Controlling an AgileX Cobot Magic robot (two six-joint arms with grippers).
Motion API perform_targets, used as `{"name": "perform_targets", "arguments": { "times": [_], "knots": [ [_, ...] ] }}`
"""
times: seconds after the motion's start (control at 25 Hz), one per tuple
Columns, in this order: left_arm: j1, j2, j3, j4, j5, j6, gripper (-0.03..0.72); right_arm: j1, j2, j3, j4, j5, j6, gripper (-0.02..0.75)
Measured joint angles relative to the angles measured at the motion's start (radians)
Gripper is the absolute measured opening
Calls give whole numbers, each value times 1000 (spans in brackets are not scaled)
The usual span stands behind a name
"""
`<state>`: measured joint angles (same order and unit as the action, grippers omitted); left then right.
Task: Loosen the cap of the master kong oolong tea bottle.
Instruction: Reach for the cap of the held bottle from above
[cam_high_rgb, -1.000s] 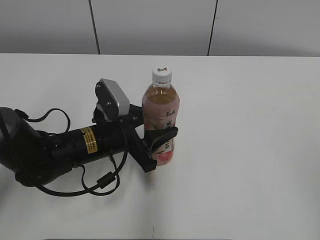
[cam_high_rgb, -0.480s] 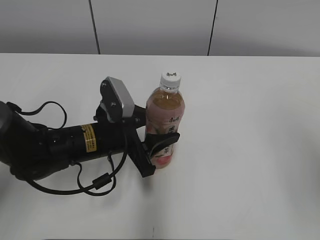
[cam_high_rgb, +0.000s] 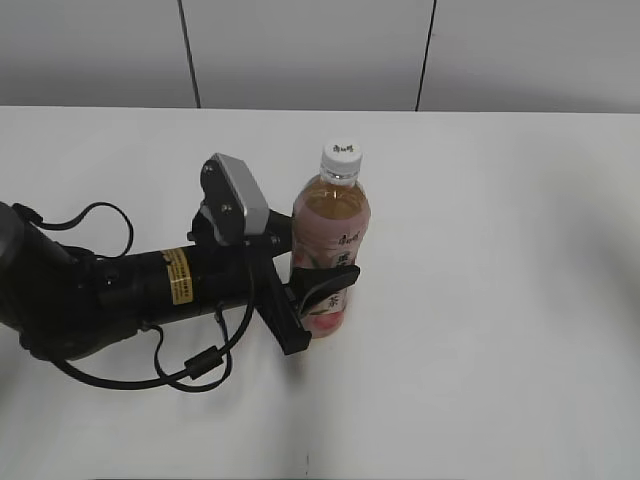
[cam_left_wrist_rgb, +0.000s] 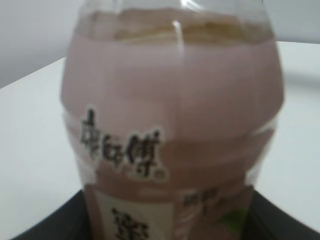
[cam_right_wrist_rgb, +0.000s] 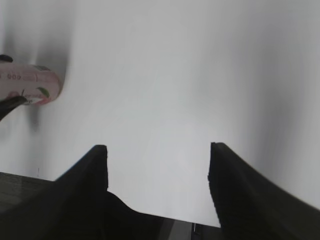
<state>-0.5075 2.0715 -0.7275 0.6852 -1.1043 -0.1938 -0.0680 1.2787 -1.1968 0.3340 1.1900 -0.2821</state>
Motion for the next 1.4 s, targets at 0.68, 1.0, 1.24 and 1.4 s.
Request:
{"name": "perform_targets", "arguments": {
  "times": [0.68, 1.0, 1.24, 1.4],
  "knots": [
    [0, -1, 0, 0, 2, 0, 380, 443, 375, -451, -76, 27, 226, 472],
    [0, -4, -1, 1, 17, -1, 380, 631, 492, -527, -79, 27, 331, 472],
    [-2, -35, -9, -25, 93, -4, 380, 673, 508, -527, -79, 28, 361, 472],
    [-2, -74, -9, -60, 173, -4, 380, 673, 508, -528, -82, 28, 369, 472]
  ]
}}
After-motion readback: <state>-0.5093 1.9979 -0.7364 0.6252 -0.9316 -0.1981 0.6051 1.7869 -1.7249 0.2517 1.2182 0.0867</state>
